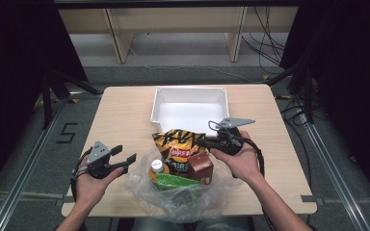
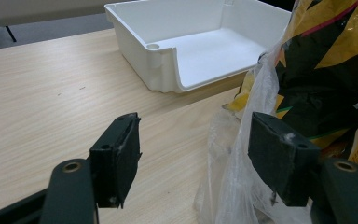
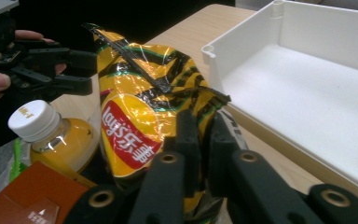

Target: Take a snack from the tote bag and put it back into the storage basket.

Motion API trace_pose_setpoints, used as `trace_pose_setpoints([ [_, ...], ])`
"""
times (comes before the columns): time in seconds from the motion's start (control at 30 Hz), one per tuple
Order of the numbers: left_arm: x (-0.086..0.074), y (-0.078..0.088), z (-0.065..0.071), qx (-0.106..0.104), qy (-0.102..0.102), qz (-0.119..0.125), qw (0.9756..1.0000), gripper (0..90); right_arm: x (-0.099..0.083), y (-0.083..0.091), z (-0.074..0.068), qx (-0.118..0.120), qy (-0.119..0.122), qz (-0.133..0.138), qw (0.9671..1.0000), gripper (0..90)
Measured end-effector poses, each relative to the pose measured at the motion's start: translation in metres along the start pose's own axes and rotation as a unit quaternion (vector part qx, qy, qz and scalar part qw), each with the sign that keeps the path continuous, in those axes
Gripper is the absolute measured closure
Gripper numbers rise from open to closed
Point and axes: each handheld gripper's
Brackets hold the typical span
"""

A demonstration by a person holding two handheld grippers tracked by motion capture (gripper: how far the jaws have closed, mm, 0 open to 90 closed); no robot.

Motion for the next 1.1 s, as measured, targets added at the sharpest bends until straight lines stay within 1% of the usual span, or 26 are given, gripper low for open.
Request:
trace_pose_setpoints([
  [0.03,0.0,0.001,0.002,0.003,0.008,-0.003,1.0,33.6,0.0,0.001,-0.002,-0.008,-0.003,-0.004,1.0,90.0],
  [0.07,0.0,0.001,0.002,0.006,0.01,-0.005,0.9999,33.6,0.0,0.001,-0.002,-0.008,-0.003,-0.004,1.0,90.0],
  [0.17,0.0,0.001,0.002,0.006,0.01,-0.004,0.9999,33.7,0.001,0.001,-0.003,-0.007,-0.007,-0.003,0.9999,90.0],
  [0.2,0.0,0.001,0.001,0.005,0.006,-0.002,1.0,33.7,0.001,0.001,-0.003,-0.006,-0.008,-0.002,0.9999,90.0],
  [0.23,0.0,0.0,0.001,0.001,0.006,0.002,1.0,33.7,0.001,0.0,-0.003,-0.004,0.0,0.002,1.0,90.0],
  [0.27,0.0,0.001,0.001,0.004,0.008,-0.005,0.9999,33.7,0.001,0.0,-0.002,0.001,0.005,0.004,1.0,90.0],
  [0.3,0.0,-0.001,0.0,-0.001,0.003,0.0,1.0,33.7,0.001,0.0,-0.002,-0.003,0.011,0.006,0.9999,90.0],
  [0.33,0.0,-0.001,0.001,-0.001,0.001,0.001,1.0,33.7,0.001,-0.001,-0.003,0.001,0.007,0.012,0.9999,90.0],
  [0.37,0.0,0.0,0.003,0.004,0.012,-0.004,0.9999,33.8,0.002,0.0,-0.004,0.004,0.0,0.004,1.0,90.0],
  [0.4,0.0,-0.001,0.002,0.002,0.001,-0.003,1.0,33.7,0.003,0.0,-0.005,0.014,-0.007,0.004,0.9999,90.0],
  [0.5,0.0,-0.001,0.001,0.002,-0.004,-0.004,1.0,33.8,0.004,-0.001,-0.007,0.019,-0.001,0.012,0.9998,90.0],
  [0.53,0.0,-0.001,0.003,0.003,0.006,-0.003,1.0,33.8,0.004,0.0,-0.008,0.02,-0.01,0.012,0.9997,90.0],
  [0.57,-0.001,-0.001,0.002,0.003,0.004,-0.004,1.0,33.8,0.006,0.001,-0.008,0.018,-0.001,0.019,0.9997,90.0],
  [0.67,-0.001,-0.002,0.002,0.003,0.003,-0.004,1.0,33.8,0.007,0.002,-0.011,0.024,-0.005,0.022,0.9995,90.0],
  [0.7,-0.001,-0.002,0.002,0.004,0.004,-0.005,1.0,33.8,0.007,0.002,-0.009,0.018,0.012,0.028,0.9994,90.0],
  [0.73,-0.001,-0.002,0.003,0.001,0.009,-0.001,1.0,33.8,0.008,0.003,-0.011,0.027,0.0,0.025,0.9993,90.0],
  [0.77,-0.001,-0.003,0.003,-0.001,0.01,-0.001,1.0,33.8,0.007,0.003,-0.012,0.028,-0.003,0.029,0.9992,90.0],
  [0.8,-0.001,-0.002,0.004,0.003,0.008,-0.006,0.9999,33.7,0.008,0.003,-0.011,0.03,0.006,0.03,0.9991,90.0],
  [0.87,-0.001,-0.002,0.004,0.001,0.007,-0.004,1.0,33.7,0.009,0.004,-0.012,0.034,0.012,0.035,0.9987,90.0],
  [0.9,-0.001,-0.003,0.005,0.001,0.006,-0.004,1.0,33.7,0.009,0.004,-0.013,0.037,0.006,0.035,0.9987,90.0],
  [0.93,-0.001,-0.003,0.004,0.0,-0.001,-0.005,1.0,33.7,0.01,0.006,-0.014,0.038,-0.006,0.035,0.9987,90.0],
  [0.97,-0.001,-0.002,0.005,0.003,0.004,-0.007,1.0,33.7,0.01,0.006,-0.015,0.038,-0.004,0.038,0.9985,90.0],
  [1.0,-0.001,-0.003,0.004,0.0,-0.002,-0.004,1.0,33.7,0.01,0.006,-0.015,0.044,-0.005,0.041,0.9982,90.0],
  [1.03,-0.001,-0.003,0.005,0.001,0.005,-0.005,1.0,33.7,0.011,0.006,-0.015,0.047,0.002,0.043,0.998,90.0],
  [1.07,-0.001,-0.003,0.005,0.001,0.004,-0.004,1.0,33.7,0.012,0.007,-0.016,0.049,-0.002,0.045,0.9978,90.0],
  [1.1,-0.001,-0.003,0.003,0.0,-0.004,-0.005,1.0,33.7,0.013,0.008,-0.017,0.046,-0.001,0.049,0.9977,90.0],
])
Point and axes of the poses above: each handheld gripper's, and its own axes: y roughly backward along the jaws, x roughly out of its top, z roughly to its right, and after that the axes turned 1 degree about -y, right-handed
